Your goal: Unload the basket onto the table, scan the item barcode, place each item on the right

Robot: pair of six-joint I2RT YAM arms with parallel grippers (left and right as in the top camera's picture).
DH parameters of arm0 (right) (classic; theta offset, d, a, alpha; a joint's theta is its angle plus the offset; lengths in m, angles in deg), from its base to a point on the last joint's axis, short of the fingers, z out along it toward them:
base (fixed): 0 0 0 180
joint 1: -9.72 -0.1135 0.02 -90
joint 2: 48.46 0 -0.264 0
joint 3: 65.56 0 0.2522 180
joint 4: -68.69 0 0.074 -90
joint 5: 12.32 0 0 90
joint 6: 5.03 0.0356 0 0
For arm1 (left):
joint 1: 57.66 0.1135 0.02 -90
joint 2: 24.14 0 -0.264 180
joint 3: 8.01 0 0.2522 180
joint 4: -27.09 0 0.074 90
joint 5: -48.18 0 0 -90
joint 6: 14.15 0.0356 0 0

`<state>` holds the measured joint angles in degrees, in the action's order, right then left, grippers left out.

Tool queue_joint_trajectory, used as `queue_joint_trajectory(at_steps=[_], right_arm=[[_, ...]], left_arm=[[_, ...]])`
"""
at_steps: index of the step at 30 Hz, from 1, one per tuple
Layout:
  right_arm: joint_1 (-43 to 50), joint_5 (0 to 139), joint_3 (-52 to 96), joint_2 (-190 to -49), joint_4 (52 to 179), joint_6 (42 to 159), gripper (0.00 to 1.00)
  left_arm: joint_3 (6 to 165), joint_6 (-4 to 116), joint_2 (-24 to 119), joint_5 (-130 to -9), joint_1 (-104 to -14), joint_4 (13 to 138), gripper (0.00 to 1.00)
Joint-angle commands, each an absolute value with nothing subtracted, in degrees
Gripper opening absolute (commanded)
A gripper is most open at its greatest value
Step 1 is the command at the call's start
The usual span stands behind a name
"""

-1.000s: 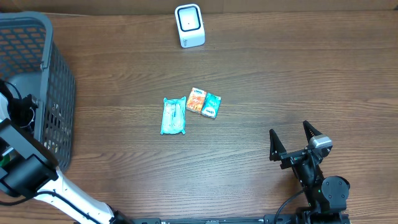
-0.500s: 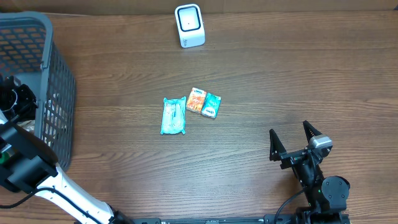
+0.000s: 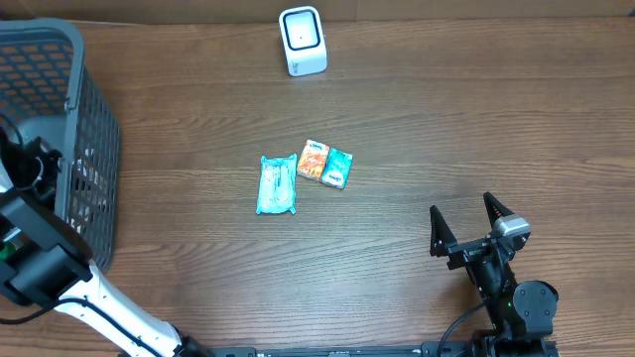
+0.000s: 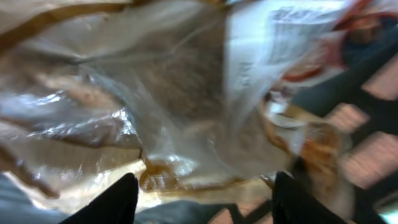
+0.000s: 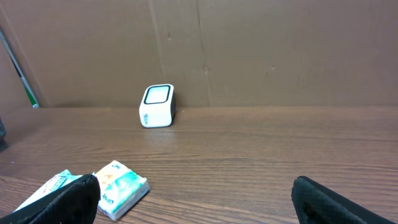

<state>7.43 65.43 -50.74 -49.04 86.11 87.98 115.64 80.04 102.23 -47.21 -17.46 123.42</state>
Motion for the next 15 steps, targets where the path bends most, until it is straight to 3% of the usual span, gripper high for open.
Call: queue_joint_trajectory(at_steps=[1,15], right_arm=[[7.2,65.1,-51.4,-48.6,85.8,88.2,1.00],[7.2,65.1,-51.4,-48.6,85.8,88.2,1.00]], left_arm=[[112.0,81.2,102.1,-44.7,-17.8,120.8,0.55],[105.7,81.7,102.1,-45.7,-20.8,110.2,0.68]])
